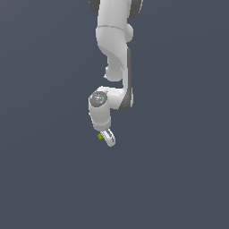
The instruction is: Pick up the object and move it to a goal position.
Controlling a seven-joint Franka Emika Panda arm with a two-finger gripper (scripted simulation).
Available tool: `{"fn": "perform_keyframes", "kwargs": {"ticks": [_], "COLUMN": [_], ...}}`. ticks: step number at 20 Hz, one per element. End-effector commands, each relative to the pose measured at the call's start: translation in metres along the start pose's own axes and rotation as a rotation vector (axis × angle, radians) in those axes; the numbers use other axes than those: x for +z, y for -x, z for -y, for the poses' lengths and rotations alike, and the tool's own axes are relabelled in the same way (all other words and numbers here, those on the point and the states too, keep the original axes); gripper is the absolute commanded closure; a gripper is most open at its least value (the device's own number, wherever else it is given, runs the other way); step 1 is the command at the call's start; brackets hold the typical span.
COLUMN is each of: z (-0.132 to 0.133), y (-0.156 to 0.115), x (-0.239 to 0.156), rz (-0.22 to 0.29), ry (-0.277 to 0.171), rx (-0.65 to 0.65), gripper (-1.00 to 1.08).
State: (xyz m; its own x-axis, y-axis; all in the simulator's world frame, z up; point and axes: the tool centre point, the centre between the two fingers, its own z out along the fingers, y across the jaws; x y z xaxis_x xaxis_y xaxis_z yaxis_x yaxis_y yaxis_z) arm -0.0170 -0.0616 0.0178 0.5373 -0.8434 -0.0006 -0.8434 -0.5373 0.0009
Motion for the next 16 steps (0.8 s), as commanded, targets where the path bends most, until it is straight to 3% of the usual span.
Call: {"fn": "perform_keyframes", "kwargs": {"ticks": [1,8,16], "z": [0.001,0.0,0.0], "y": [0.007,0.04,0.1], "x": [-0.006,-0.035,-0.089], "rz": [0.0,0.001,0.001], "ry": [-0.001,-0.002,-0.002], "rx": [-0.001,-0.001,-0.001], "gripper": [1.08,1.08,1.08]}}
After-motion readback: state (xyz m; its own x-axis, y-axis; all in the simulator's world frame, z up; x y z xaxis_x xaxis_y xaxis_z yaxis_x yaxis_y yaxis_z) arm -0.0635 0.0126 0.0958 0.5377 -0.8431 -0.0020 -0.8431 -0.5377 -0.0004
